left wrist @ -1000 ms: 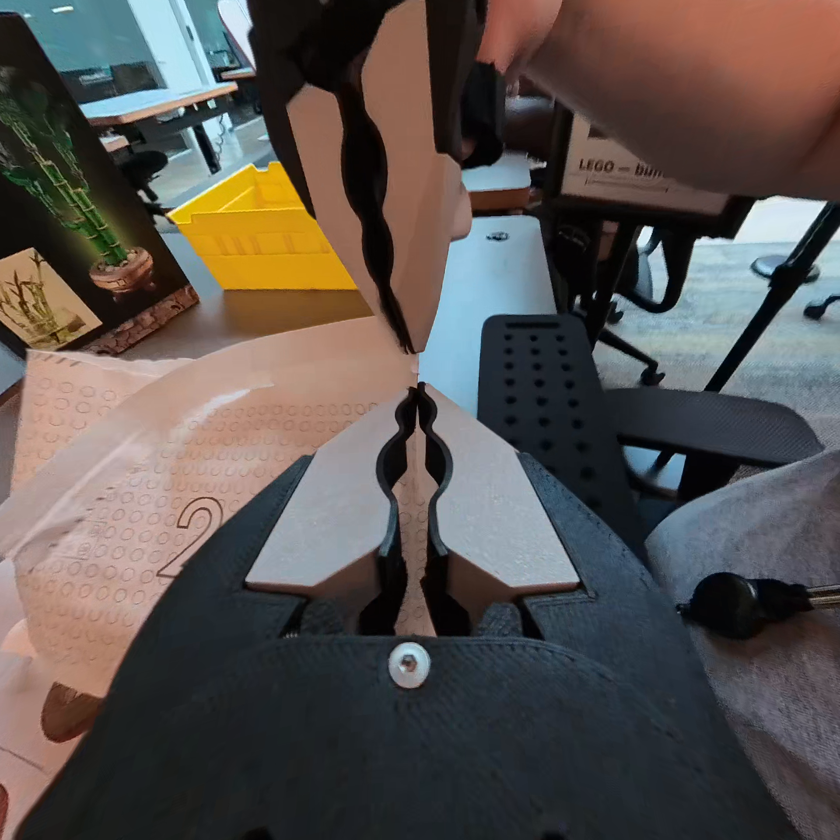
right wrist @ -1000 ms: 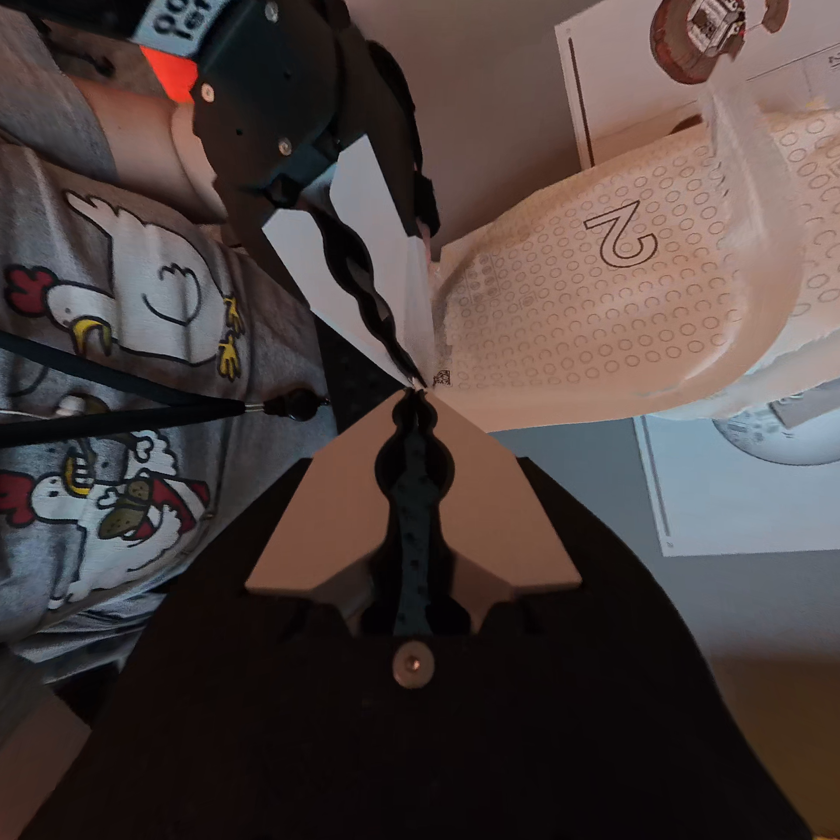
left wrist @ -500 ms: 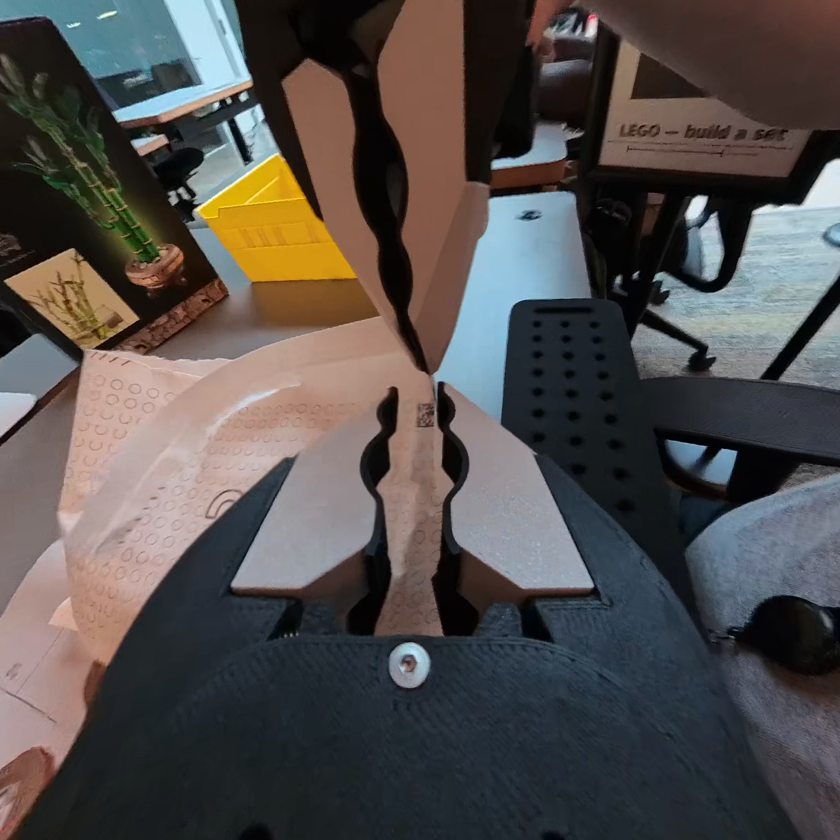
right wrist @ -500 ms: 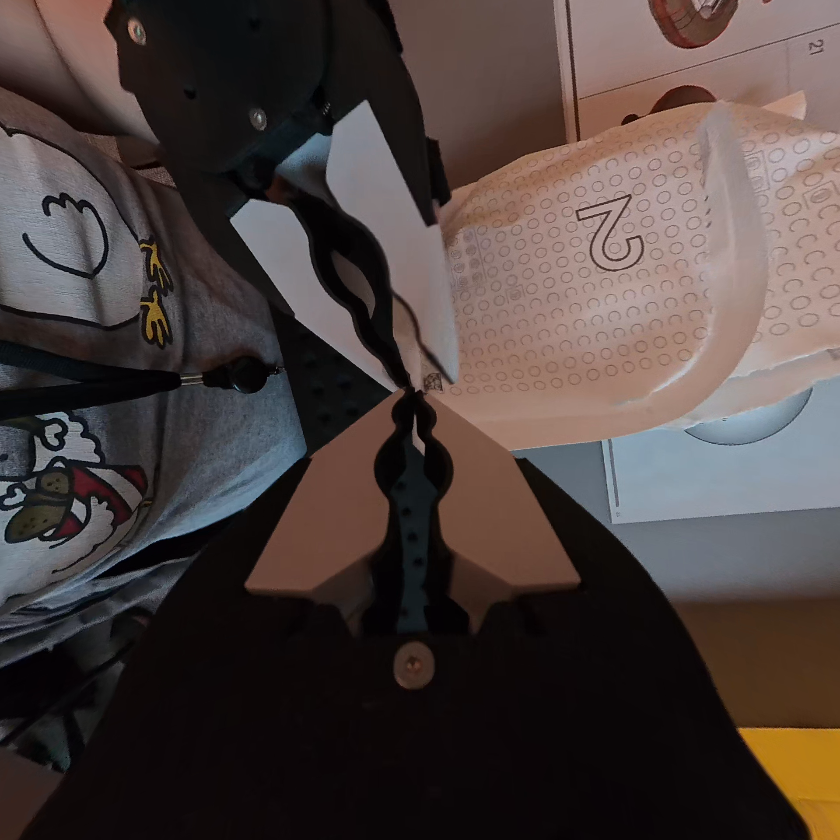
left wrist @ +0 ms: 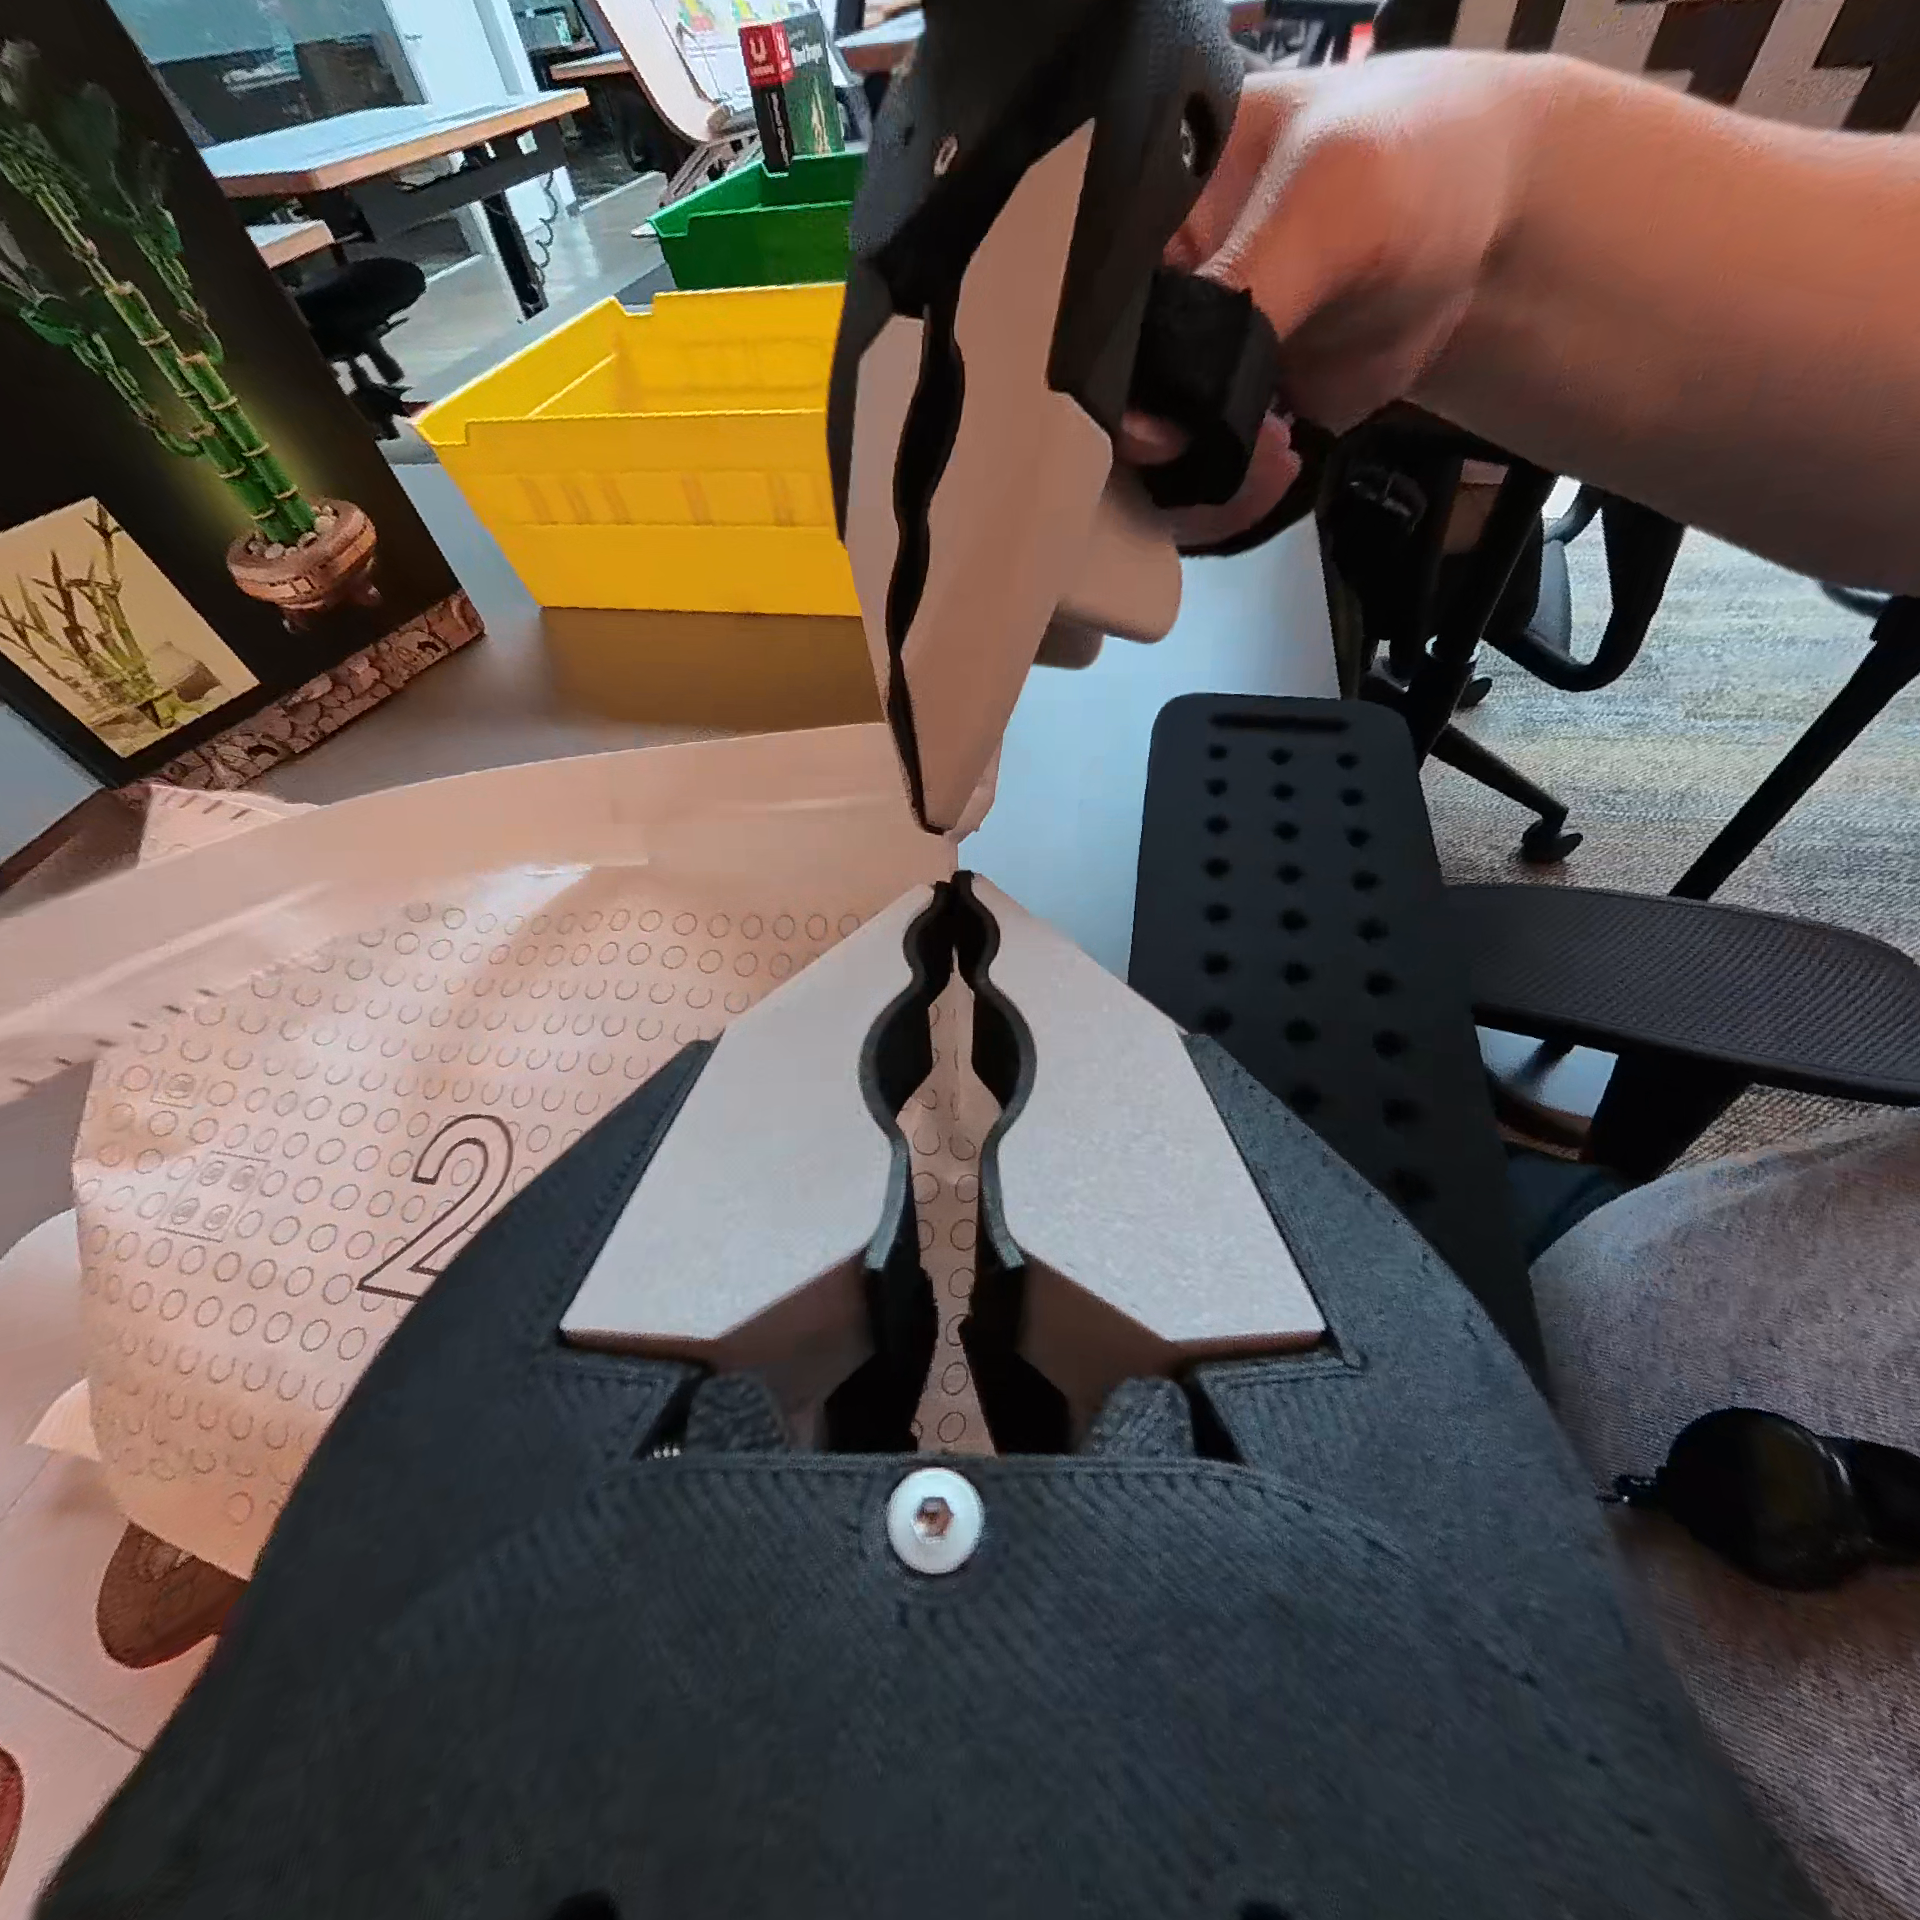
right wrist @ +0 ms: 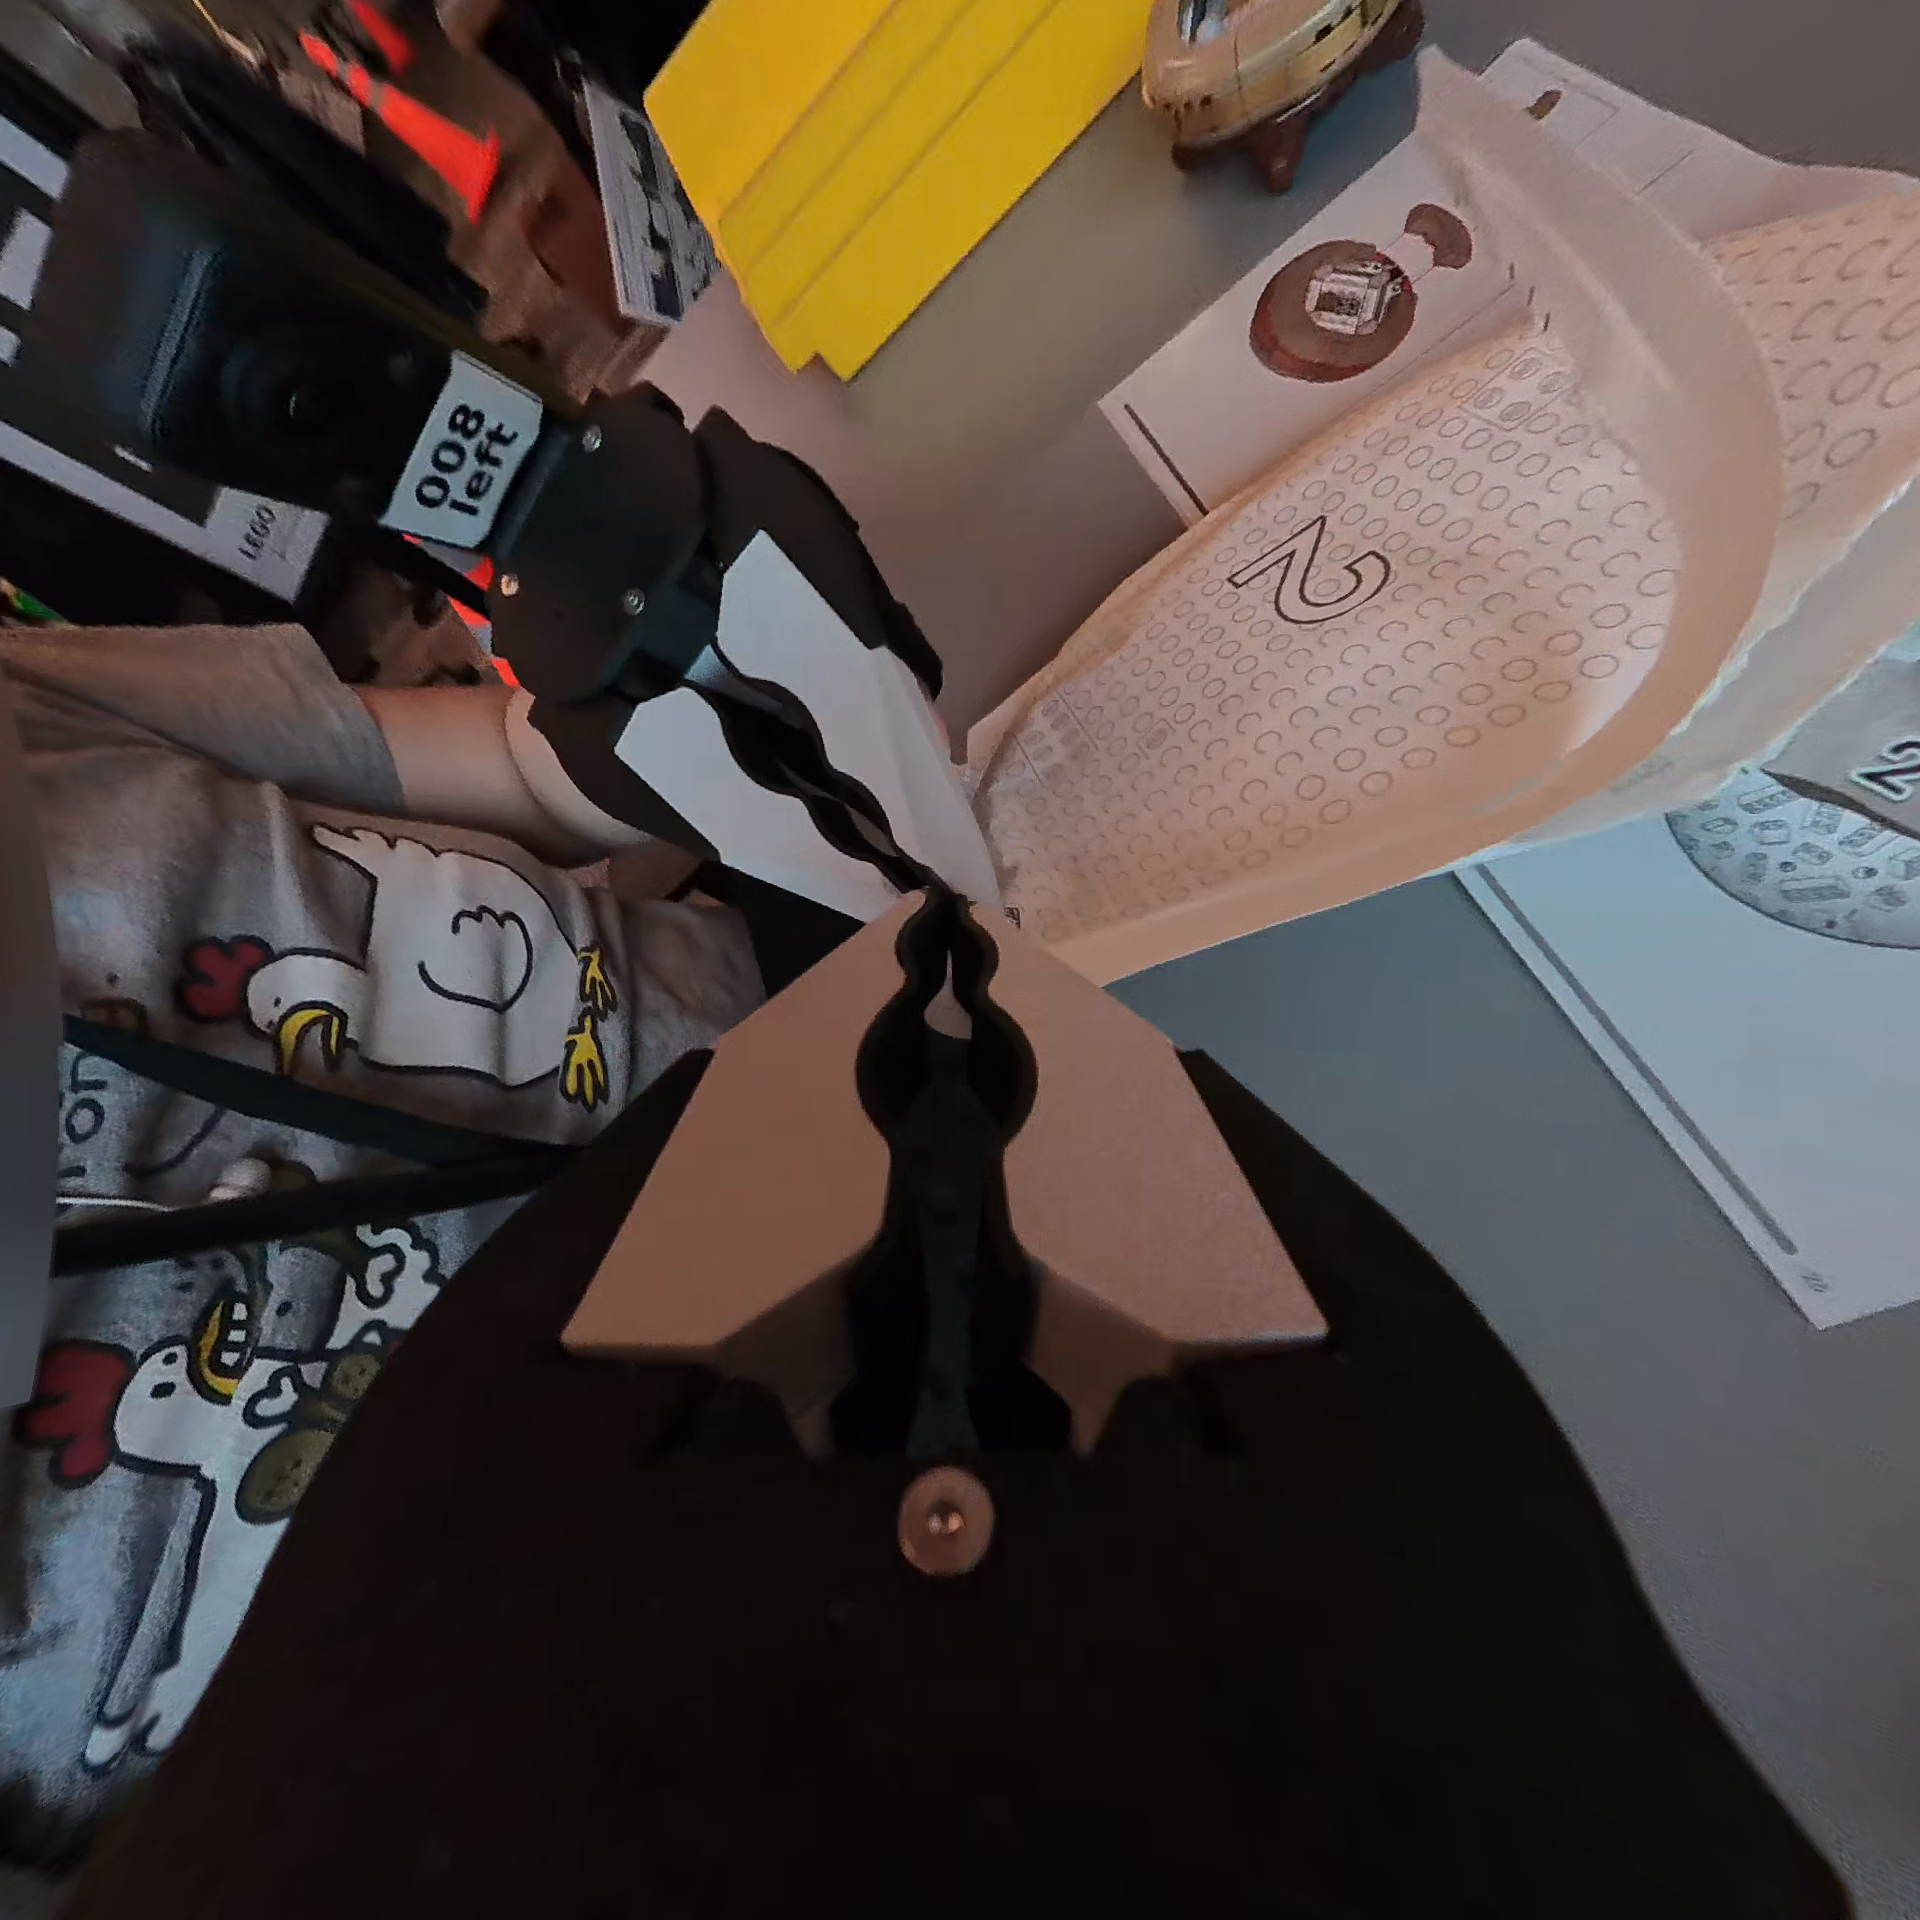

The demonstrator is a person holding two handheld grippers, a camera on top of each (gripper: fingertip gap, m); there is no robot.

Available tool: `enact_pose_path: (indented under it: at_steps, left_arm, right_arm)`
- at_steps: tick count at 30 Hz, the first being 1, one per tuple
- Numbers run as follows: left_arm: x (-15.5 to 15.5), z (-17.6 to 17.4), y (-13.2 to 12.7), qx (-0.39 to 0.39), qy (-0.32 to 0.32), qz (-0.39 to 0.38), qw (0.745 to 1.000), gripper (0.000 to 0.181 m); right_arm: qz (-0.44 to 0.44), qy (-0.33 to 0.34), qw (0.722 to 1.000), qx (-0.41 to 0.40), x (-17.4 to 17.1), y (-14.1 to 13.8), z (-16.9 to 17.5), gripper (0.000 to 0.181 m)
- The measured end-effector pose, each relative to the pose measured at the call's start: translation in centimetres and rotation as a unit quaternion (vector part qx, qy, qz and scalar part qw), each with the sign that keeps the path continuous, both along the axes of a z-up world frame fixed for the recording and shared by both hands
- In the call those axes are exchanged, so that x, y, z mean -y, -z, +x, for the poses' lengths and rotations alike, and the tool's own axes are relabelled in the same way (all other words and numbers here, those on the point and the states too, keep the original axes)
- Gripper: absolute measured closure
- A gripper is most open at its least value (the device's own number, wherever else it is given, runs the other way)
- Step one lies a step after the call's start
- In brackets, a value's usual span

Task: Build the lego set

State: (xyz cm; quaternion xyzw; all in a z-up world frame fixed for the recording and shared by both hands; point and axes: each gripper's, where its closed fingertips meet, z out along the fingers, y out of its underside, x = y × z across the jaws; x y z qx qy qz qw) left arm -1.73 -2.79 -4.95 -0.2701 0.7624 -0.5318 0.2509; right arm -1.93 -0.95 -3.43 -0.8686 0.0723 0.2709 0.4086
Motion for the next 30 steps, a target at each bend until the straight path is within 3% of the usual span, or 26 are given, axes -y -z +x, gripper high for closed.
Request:
enact_pose_path:
  at_steps: [9,14,21,23,30]
  left_arm:
    - [0.4,0.0,0.3,-0.006,0.004,0.003,1.000,0.181]
    - [0.5,-0.2,0.7,-0.019,0.012,-0.001,1.000,0.181]
    - [0.8,-0.3,0.9,-0.022,0.019,0.007,1.000,0.181]
    - [0.8,-0.3,1.0,-0.021,0.017,0.010,1.000,0.181]
    - [0.6,-0.2,1.2,-0.015,0.015,0.024,0.999,0.177]
  right_arm:
    - [0.032,0.030,0.997,-0.067,0.5,0.3,0.0,0.181]
    - [0.059,0.004,0.998,-0.003,1.1,-0.8,-0.5,0.175]
    - [-0.010,-0.064,0.973,0.223,1.8,0.2,-0.1,0.166]
    - [-0.018,-0.082,0.972,0.220,1.6,0.4,-0.5,0.180]
    - [-0.035,-0.086,0.978,0.189,1.4,0.8,-0.4,0.181]
